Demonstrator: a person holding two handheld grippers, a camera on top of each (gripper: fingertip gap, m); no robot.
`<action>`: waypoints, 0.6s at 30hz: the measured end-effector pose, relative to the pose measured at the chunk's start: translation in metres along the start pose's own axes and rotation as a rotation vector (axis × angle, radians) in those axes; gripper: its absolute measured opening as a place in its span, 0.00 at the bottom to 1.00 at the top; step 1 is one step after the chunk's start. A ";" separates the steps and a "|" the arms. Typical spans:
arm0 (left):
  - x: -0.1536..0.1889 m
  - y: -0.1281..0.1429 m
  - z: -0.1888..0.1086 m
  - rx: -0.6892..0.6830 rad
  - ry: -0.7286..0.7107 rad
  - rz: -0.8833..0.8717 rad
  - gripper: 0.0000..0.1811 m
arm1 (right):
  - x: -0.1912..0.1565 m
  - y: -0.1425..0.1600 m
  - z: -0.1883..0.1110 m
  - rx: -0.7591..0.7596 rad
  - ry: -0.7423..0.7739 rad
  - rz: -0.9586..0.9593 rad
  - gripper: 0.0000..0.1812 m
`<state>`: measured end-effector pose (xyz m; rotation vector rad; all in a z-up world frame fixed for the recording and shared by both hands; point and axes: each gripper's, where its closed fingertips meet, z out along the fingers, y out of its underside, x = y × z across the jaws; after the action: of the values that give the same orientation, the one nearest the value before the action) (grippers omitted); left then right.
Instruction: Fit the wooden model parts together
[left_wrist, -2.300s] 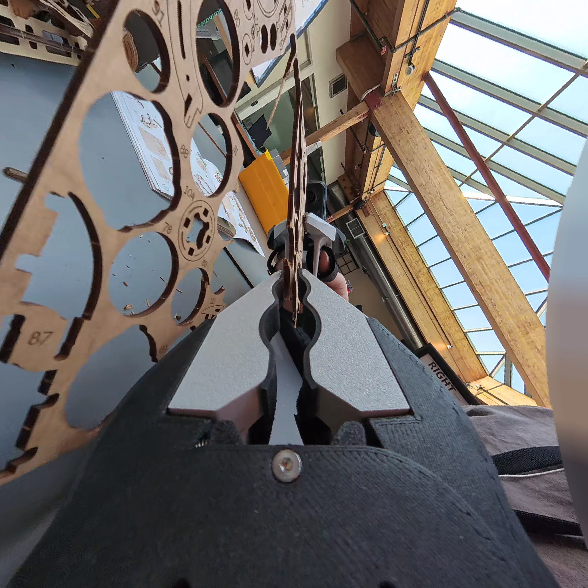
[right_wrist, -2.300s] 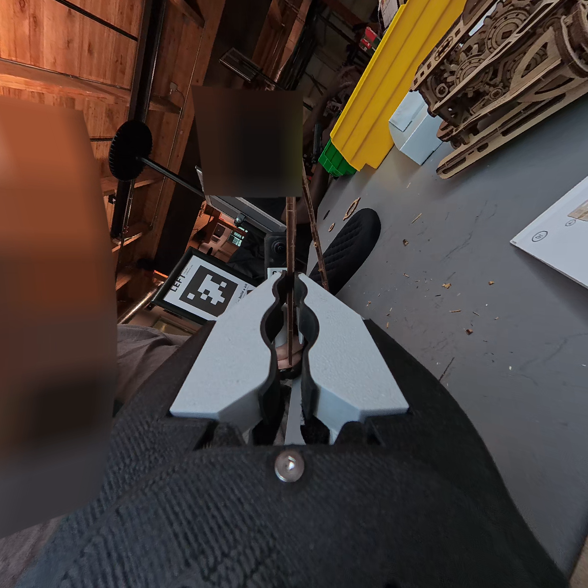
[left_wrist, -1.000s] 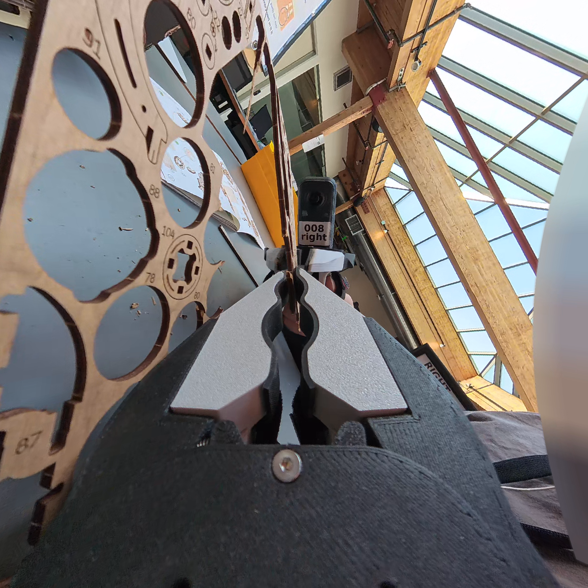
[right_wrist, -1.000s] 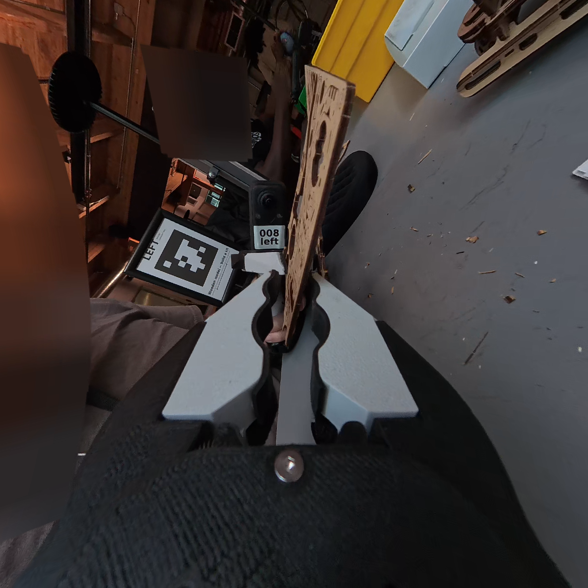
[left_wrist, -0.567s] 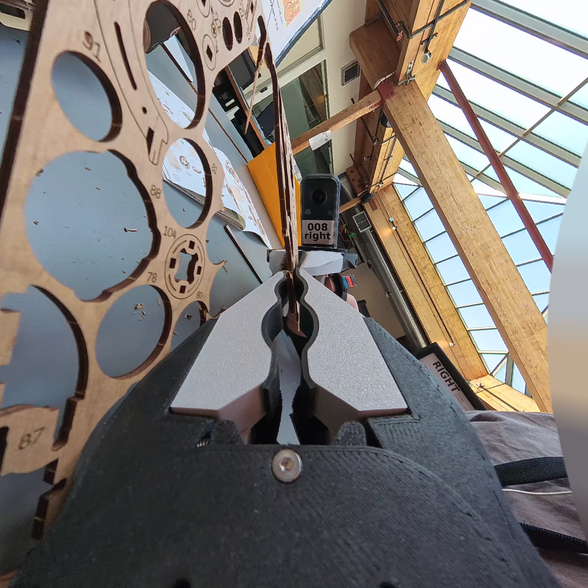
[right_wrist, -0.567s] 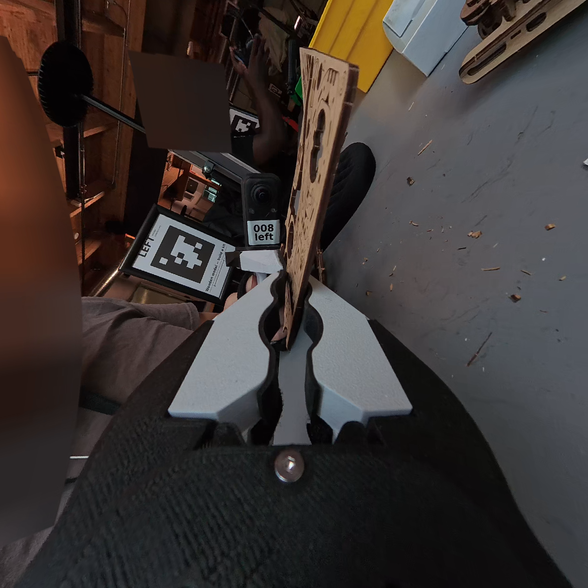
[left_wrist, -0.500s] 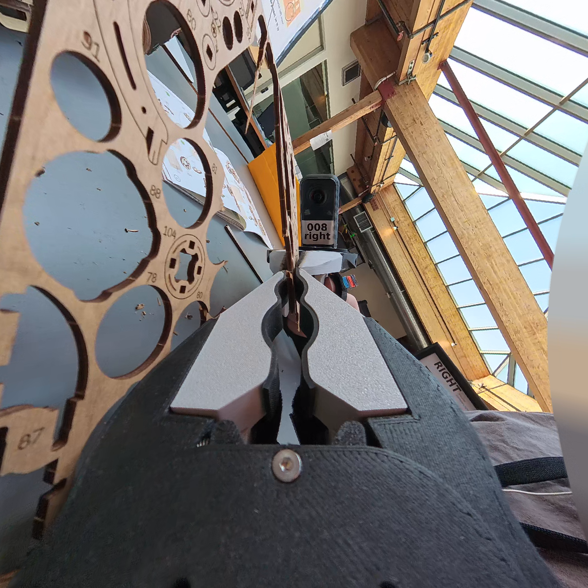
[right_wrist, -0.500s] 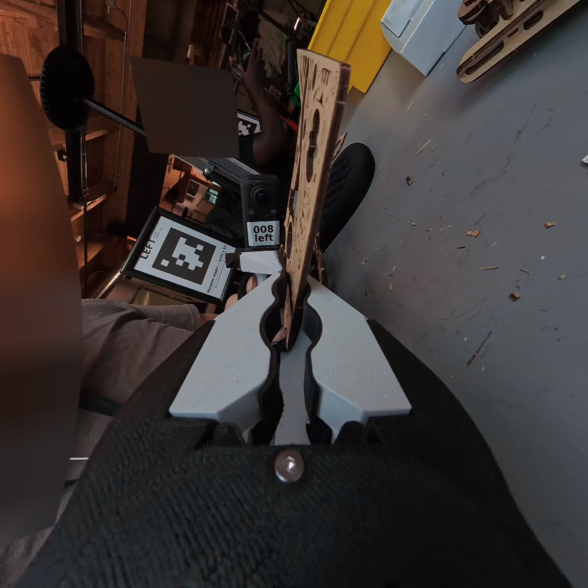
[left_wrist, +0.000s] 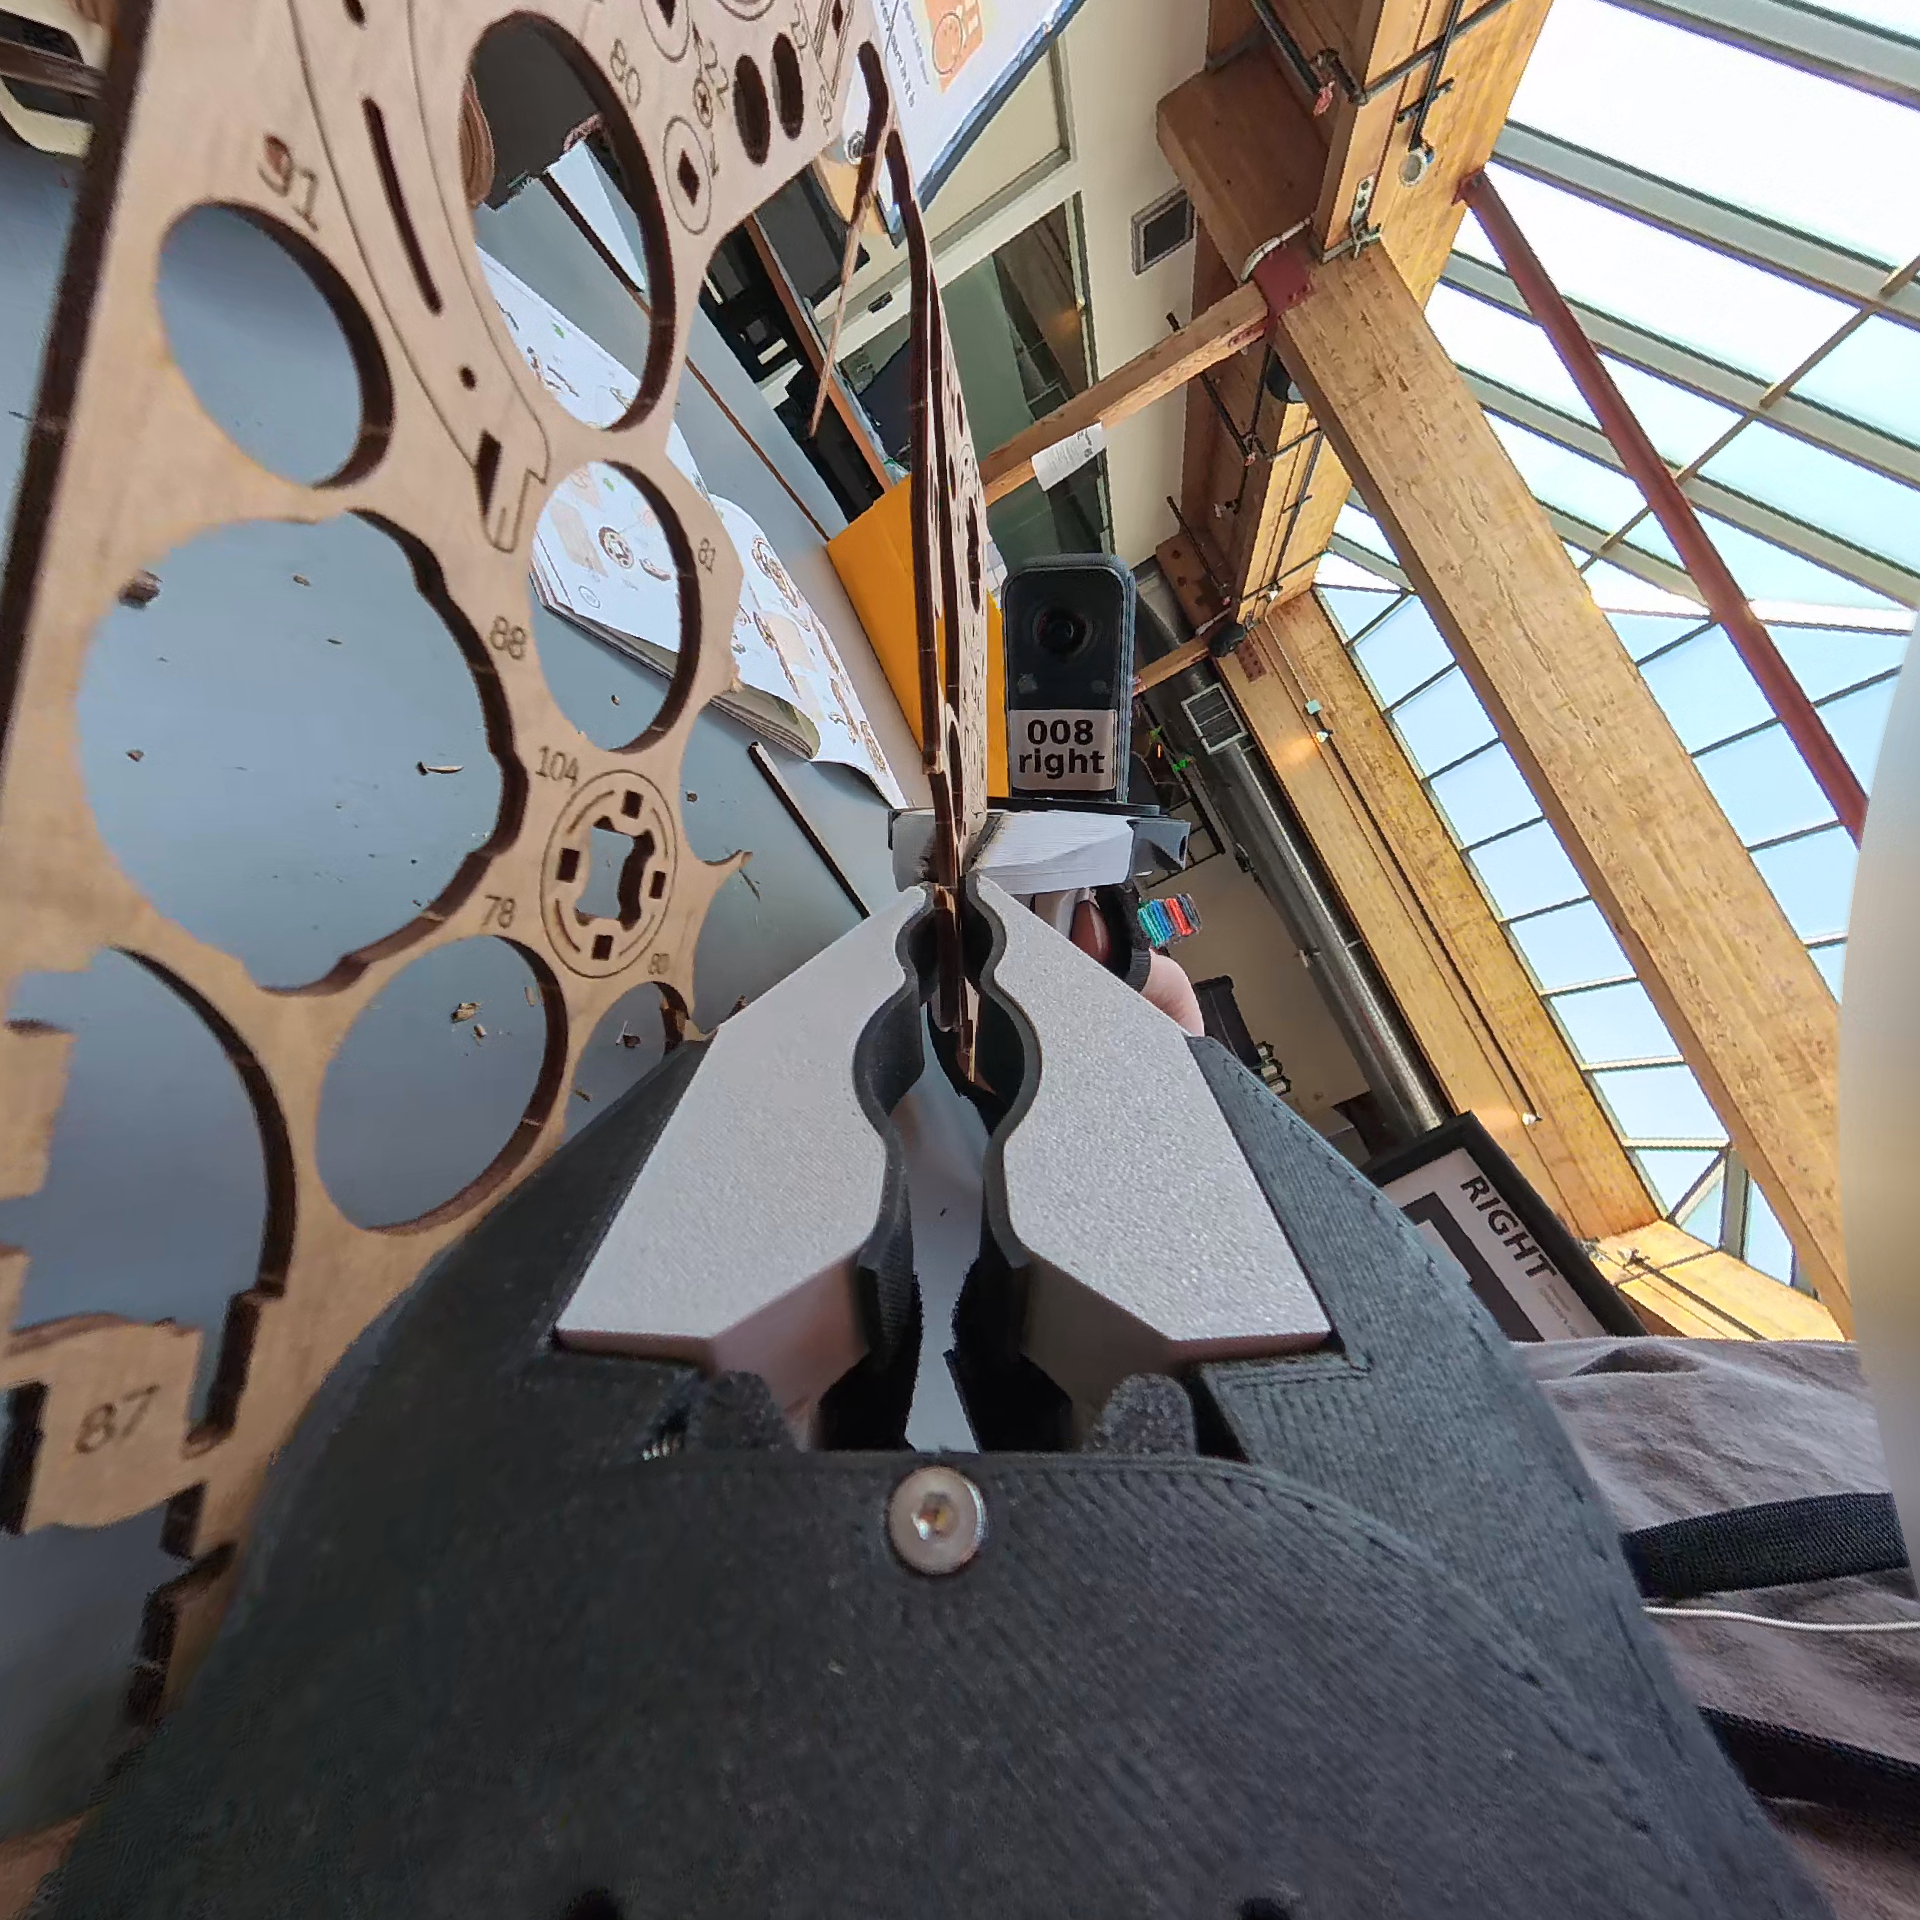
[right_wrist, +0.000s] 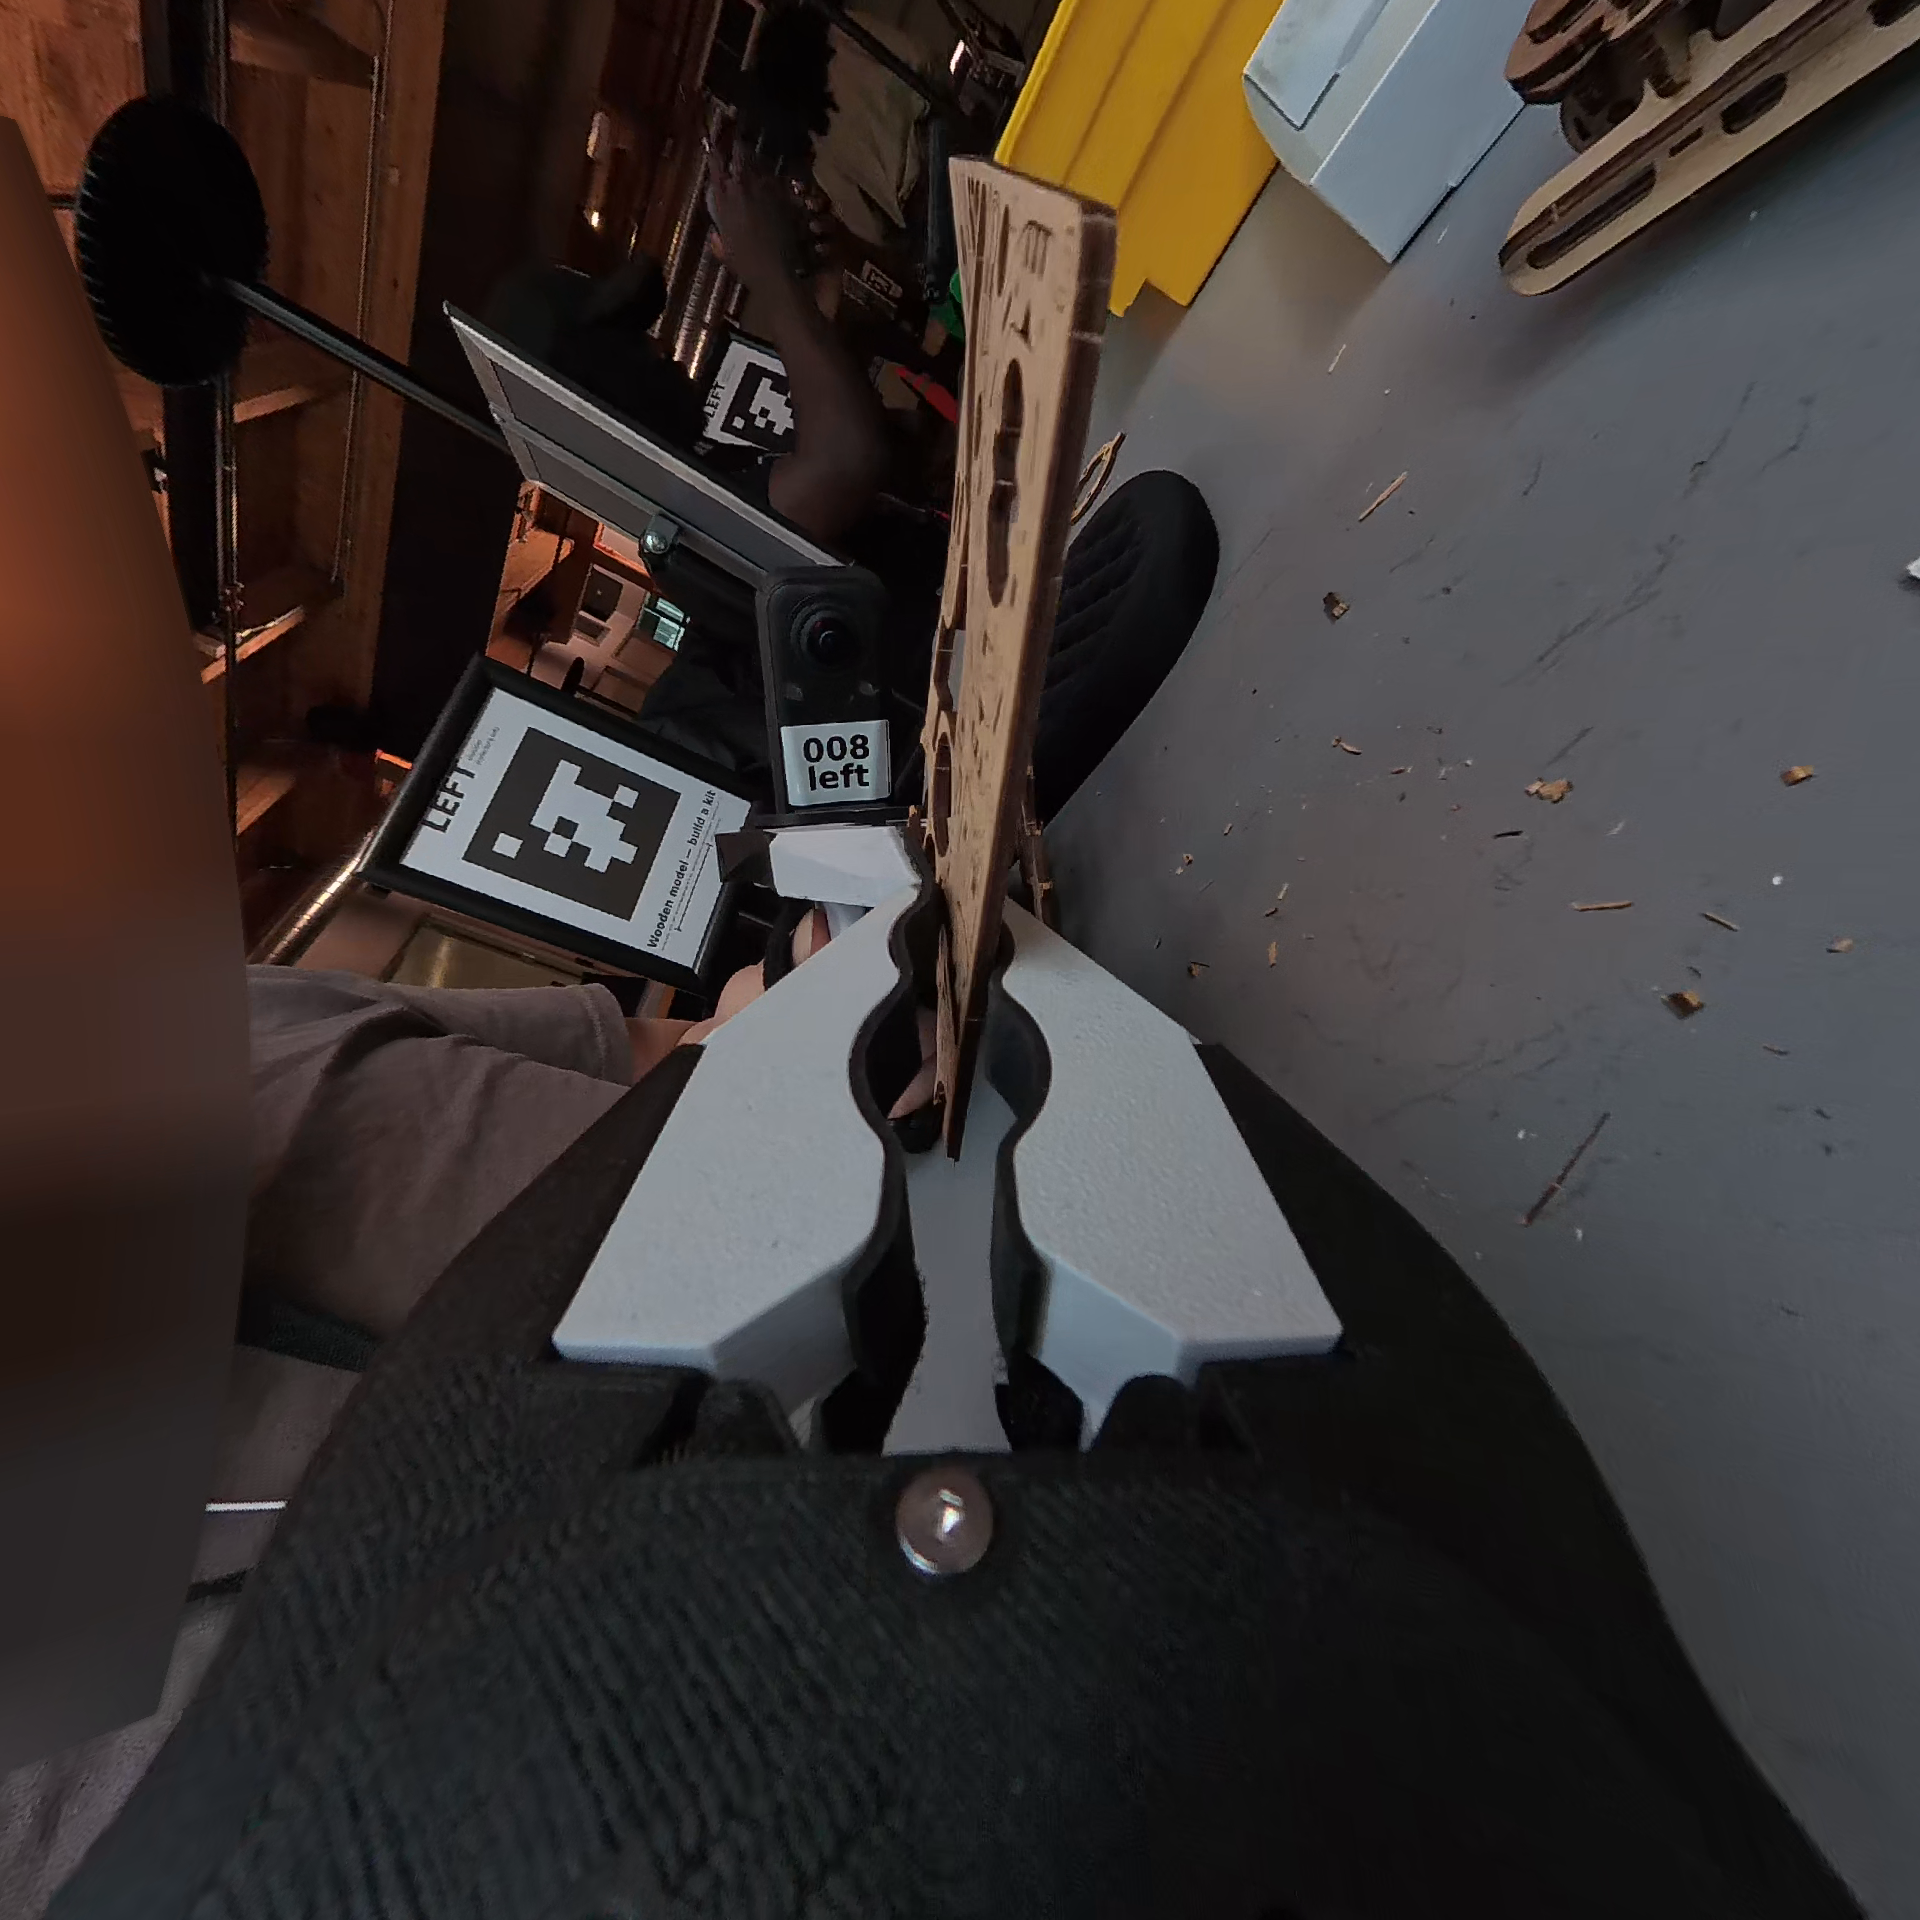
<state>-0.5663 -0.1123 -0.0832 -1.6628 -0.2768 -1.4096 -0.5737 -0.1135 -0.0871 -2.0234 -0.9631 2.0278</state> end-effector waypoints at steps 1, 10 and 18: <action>0.000 0.000 0.000 -0.001 -0.002 0.000 0.00 | 0.000 0.000 0.000 -0.001 -0.005 0.009 0.02; 0.001 0.004 0.000 -0.015 -0.001 0.006 0.00 | 0.006 0.005 -0.001 -0.036 0.050 -0.053 0.00; -0.002 -0.002 -0.002 0.016 -0.007 -0.021 0.00 | 0.006 0.002 -0.005 -0.019 0.096 -0.105 0.06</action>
<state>-0.5695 -0.1118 -0.0844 -1.6560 -0.3097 -1.4142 -0.5688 -0.1100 -0.0924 -2.0136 -1.0498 1.8585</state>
